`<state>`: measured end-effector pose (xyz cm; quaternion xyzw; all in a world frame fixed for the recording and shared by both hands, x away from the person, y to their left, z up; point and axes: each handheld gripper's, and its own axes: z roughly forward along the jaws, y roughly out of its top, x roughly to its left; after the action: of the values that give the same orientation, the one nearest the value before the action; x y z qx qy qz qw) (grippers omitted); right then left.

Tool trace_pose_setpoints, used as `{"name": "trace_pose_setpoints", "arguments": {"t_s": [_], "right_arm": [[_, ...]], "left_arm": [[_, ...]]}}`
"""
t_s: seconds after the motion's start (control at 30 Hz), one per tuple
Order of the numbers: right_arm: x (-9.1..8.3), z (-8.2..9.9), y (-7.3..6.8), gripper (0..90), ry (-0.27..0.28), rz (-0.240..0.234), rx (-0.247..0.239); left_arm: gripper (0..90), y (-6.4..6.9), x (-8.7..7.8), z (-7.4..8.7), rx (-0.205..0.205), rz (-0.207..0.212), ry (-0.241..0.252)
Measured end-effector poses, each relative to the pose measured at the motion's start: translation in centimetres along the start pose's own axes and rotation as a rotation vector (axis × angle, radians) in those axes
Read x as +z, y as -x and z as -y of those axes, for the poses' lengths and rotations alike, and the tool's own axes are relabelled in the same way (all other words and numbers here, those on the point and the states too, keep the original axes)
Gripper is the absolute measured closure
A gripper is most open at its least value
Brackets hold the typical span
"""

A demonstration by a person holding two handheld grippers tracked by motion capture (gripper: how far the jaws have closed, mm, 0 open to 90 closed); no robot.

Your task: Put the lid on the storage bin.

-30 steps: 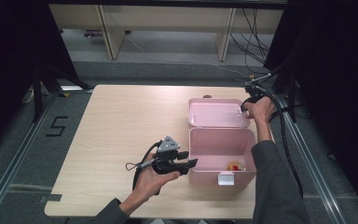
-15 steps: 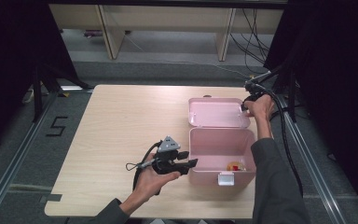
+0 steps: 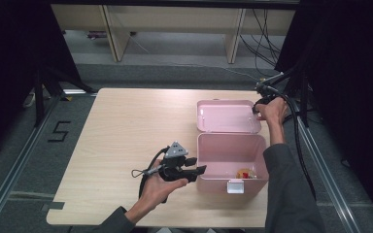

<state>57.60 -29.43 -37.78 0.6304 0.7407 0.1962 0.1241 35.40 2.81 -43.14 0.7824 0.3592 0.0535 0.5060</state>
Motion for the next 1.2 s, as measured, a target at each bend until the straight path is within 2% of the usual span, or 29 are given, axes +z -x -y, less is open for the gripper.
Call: {"name": "trace_pose_setpoints", "arguments": {"t_s": [0.03, 0.07, 0.1, 0.13, 0.23, 0.27, 0.3, 0.4, 0.43, 0.47, 0.5, 0.57, 0.6, 0.63, 0.77, 0.83, 0.87, 0.9, 0.93, 0.97, 1.07, 1.2], "right_arm": [[-0.3, 0.0, 0.3, 85.1, 0.009, 0.006, -0.055], [-0.3, 0.0, 0.3, 85.1, 0.009, 0.006, -0.055], [-0.5, -0.1, -0.1, 85.2, 0.026, -0.003, -0.019], [-0.5, -0.1, -0.1, 85.2, 0.026, -0.003, -0.019], [-1.1, -0.1, 0.1, 85.5, 0.036, 0.004, -0.052], [-1.2, -0.2, 0.1, 85.5, 0.04, 0.005, -0.055], [-1.4, -0.2, -0.2, 85.6, 0.039, 0.004, -0.033], [-1.8, -0.2, 0.0, 85.7, 0.062, 0.012, -0.072], [-2.2, -0.2, -0.1, 85.8, 0.064, 0.006, -0.055], [-2.2, -0.2, -0.1, 85.8, 0.064, 0.006, -0.055], [-2.6, -0.2, 0.0, 85.8, 0.087, 0.011, -0.069], [-2.8, -0.1, -0.1, 85.8, 0.089, 0.008, -0.053], [-3.0, -0.1, 0.0, 85.8, 0.097, 0.016, -0.076], [-3.6, 0.0, -0.1, 85.8, 0.093, 0.01, -0.062], [-4.3, 0.1, -0.1, 85.9, 0.112, 0.006, -0.062], [-4.9, 0.1, 0.1, 86.1, 0.135, 0.003, -0.081], [-5.5, 0.2, -0.3, 86.1, 0.121, 0.001, -0.036], [-5.7, 0.1, -0.1, 86.1, 0.134, 0.0, -0.077], [-6.0, 0.2, -0.2, 86.2, 0.139, 0.01, -0.072], [-6.6, 0.2, -0.3, 86.2, 0.157, 0.012, -0.093], [-7.3, 0.3, -0.5, 86.4, 0.186, 0.004, -0.103], [-8.2, 0.5, -0.7, 86.4, 0.195, 0.005, -0.108]], "left_arm": [[52.0, 0.0, 0.0, 0.0, 0.0, -0.001, -0.002], [52.0, 0.0, 0.1, 0.1, -0.005, 0.009, 0.0], [51.7, 0.0, 0.1, 0.1, -0.003, 0.007, 0.003], [51.8, 0.0, 0.1, 0.1, -0.003, 0.007, 0.003], [51.8, 0.0, 0.2, 0.1, -0.003, 0.002, 0.006], [51.8, 0.0, 0.2, 0.1, -0.006, 0.002, 0.005], [51.8, 0.0, 0.1, 0.1, -0.009, -0.003, 0.001], [51.8, 0.0, 0.1, 0.1, -0.01, -0.003, 0.002], [51.8, 0.1, 0.1, 0.1, -0.008, -0.006, 0.003], [51.8, 0.1, 0.1, 0.1, -0.008, -0.006, 0.003], [51.8, 0.1, 0.2, 0.1, -0.007, -0.003, 0.008], [51.8, 0.1, 0.2, 0.1, -0.008, -0.002, 0.007], [51.8, 0.1, 0.3, 0.1, -0.004, -0.003, 0.006], [51.7, 0.2, 0.3, 0.1, -0.003, -0.004, 0.005], [51.7, 0.5, 0.4, 0.2, 0.009, -0.01, 0.014], [51.7, 0.6, 0.4, 0.3, 0.007, -0.009, 0.013], [51.7, 0.6, 0.4, 0.3, 0.005, -0.018, 0.012], [51.8, 0.6, 0.5, 0.3, 0.004, -0.016, 0.013], [51.8, 0.6, 0.5, 0.3, 0.003, -0.016, 0.014], [51.8, 0.6, 0.5, 0.3, 0.002, -0.019, 0.015], [51.5, 0.6, 0.5, 0.4, -0.003, -0.024, 0.019], [51.5, 0.6, 0.6, 0.4, -0.003, -0.024, 0.024]]}}
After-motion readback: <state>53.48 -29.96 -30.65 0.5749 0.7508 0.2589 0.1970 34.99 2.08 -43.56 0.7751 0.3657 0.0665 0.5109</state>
